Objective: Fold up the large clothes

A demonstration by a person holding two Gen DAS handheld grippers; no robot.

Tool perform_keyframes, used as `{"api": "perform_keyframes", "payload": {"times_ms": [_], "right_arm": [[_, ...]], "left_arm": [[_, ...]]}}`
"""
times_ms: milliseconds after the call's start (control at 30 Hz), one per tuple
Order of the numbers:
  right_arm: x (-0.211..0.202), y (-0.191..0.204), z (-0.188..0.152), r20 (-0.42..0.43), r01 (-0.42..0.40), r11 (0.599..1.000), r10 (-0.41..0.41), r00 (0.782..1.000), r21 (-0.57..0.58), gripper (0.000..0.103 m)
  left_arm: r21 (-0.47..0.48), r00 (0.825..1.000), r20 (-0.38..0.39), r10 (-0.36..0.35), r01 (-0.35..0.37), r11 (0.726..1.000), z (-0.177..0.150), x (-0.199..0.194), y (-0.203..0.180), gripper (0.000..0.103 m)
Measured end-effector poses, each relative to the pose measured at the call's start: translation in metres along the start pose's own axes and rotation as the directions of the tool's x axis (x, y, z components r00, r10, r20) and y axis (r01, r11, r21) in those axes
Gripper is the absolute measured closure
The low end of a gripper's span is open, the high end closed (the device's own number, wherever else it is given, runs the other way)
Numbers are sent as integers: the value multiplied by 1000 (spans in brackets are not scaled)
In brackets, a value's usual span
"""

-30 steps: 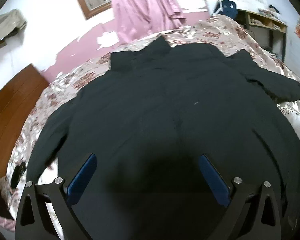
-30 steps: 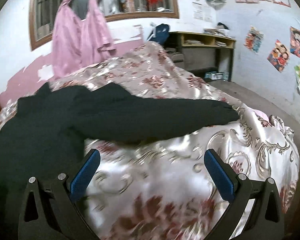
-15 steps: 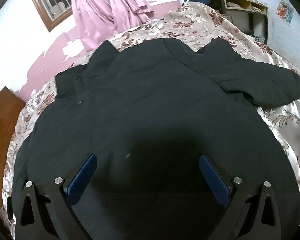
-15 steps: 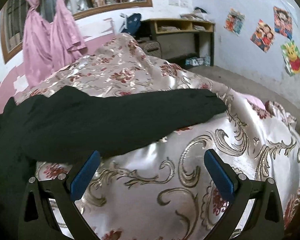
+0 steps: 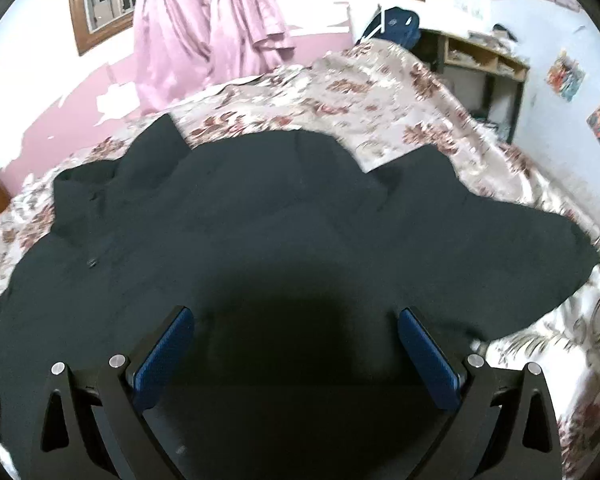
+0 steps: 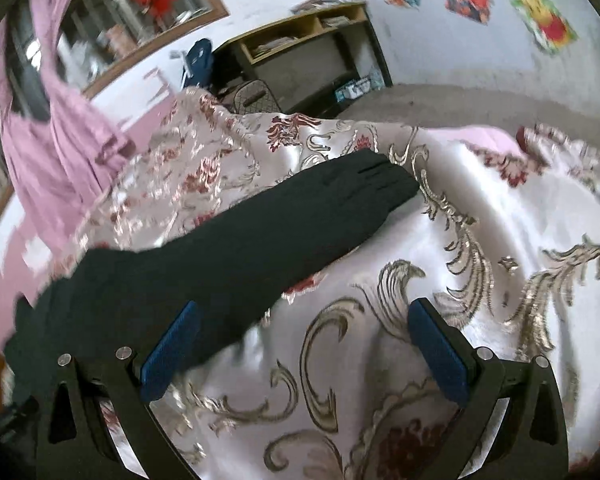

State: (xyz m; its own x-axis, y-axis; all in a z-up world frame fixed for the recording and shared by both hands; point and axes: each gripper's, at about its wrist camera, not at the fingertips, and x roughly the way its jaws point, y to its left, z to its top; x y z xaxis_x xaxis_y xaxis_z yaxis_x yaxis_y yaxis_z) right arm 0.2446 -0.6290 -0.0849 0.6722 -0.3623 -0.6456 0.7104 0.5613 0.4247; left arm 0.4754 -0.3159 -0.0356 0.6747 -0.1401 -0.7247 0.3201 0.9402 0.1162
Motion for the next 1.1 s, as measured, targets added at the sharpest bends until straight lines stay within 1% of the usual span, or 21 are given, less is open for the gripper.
{"api": "perform_keyframes", "payload": {"times_ms": [67,167,300,333,400,467,500,533,567,600,700,800,867,933,1000,1100], "right_arm": [[9,-6,4,5,10,999,-10,1000,35,1],[29,-14,10,0,16,995,-16,1000,95,1],[52,-18,19,4,-17,987,17,1000,157,2],[59,-19,21,4,-22,985,21,1000,170,6],[70,-21,24,-8,-6,983,8,1000,182,19],[82,-23,24,-27,18,979,-13,1000,202,54],[85,-24,24,-33,16,977,-9,999,212,61],[90,-27,23,-36,0,973,8,999,230,73],[93,-30,23,-35,-40,967,50,998,252,90],[95,-33,22,-35,-76,958,89,995,276,96],[92,-33,21,-2,-129,943,136,991,306,99],[81,-21,28,41,-160,948,155,987,276,100],[65,-7,35,84,-184,955,169,982,231,100],[44,12,42,137,-213,962,190,972,171,100],[22,30,48,177,-240,963,218,960,119,100],[-15,80,56,237,-271,962,264,935,0,100]], "left_arm": [[7,1000,-8,6,-6,1000,3,9,-6,0],[17,998,-65,19,-18,1000,-2,29,-11,0],[-40,995,-92,-35,32,999,-7,40,-3,0],[-42,994,-99,-38,34,999,-7,41,-3,0],[-31,994,-102,-29,26,999,-8,42,-5,0],[-27,994,-104,-26,23,999,-9,42,-6,0],[-32,994,-108,-32,29,999,-9,42,-5,0],[-38,993,-111,-40,36,999,-9,42,-4,0],[-46,992,-113,-52,47,998,-9,42,-2,0],[-50,992,-112,-65,60,997,-9,40,0,0],[-49,989,-114,-93,88,995,-9,35,7,0],[-67,988,-114,-106,99,993,-10,27,19,0],[-81,988,-123,-97,87,993,-12,22,29,0],[-89,987,-133,-92,81,993,-14,16,41,0],[-82,987,-141,-72,60,995,-17,8,57,0],[-83,989,-138,-51,39,996,-21,-7,84,0]]}}
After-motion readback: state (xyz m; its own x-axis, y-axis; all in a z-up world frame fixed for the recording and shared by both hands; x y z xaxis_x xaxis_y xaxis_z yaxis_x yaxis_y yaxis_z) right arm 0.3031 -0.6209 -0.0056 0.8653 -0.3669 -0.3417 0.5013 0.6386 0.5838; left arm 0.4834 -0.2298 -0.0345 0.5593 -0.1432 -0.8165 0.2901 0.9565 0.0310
